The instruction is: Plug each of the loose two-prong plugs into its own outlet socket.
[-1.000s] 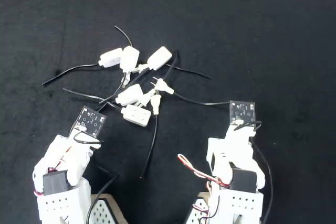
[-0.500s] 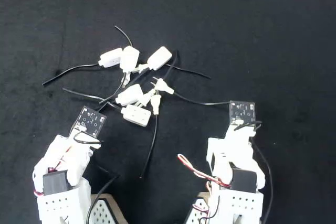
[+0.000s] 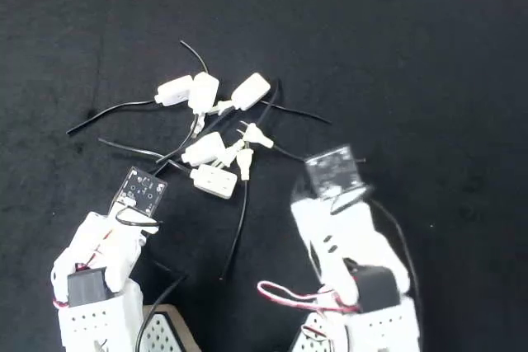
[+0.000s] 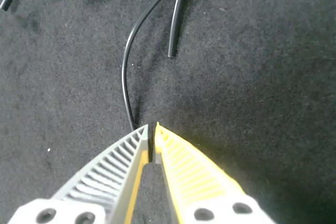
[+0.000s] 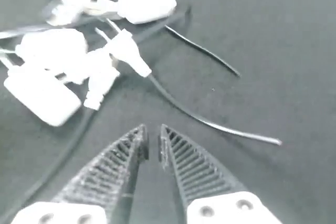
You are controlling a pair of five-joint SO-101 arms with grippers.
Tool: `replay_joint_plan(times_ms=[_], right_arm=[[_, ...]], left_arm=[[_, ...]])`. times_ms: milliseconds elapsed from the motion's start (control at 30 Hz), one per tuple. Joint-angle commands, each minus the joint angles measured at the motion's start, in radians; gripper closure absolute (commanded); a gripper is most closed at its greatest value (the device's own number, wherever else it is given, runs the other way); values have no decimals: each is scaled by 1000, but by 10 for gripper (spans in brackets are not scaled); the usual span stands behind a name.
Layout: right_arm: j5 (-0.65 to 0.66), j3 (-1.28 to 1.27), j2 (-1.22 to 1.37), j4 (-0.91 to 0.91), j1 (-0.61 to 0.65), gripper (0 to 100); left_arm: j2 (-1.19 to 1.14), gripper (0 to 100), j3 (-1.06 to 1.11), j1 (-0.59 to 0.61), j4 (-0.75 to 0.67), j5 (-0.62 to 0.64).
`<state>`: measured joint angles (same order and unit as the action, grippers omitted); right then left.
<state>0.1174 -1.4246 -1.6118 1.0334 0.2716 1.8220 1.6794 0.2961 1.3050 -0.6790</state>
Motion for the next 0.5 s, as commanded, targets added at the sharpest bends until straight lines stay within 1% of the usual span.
replay_joint_plan(times_ms=[0, 67, 167, 233, 333, 367, 400, 467], right_arm=[[-51, 189, 337, -71, 34, 949], [-48, 303, 536, -92, 34, 949], [-5, 473, 811, -57, 31, 948], [-17, 527, 963, -48, 11, 939], [-43, 584, 1138, -46, -55, 871], [-40, 604, 1181, -40, -81, 849], [-35, 627, 1227, -29, -101, 831], [-14, 677, 1299, 58, -138, 817]], left_arm=[[-3, 961, 19, -13, 20, -9], [-2, 961, 19, -18, 20, -9], [-2, 962, 19, -64, 20, -9], [-2, 963, 19, -91, 20, -9], [0, 960, 10, -113, 6, -11], [2, 960, 2, -113, -37, -11], [2, 960, -7, -114, -109, -11], [-5, 959, -53, -122, -261, -11]])
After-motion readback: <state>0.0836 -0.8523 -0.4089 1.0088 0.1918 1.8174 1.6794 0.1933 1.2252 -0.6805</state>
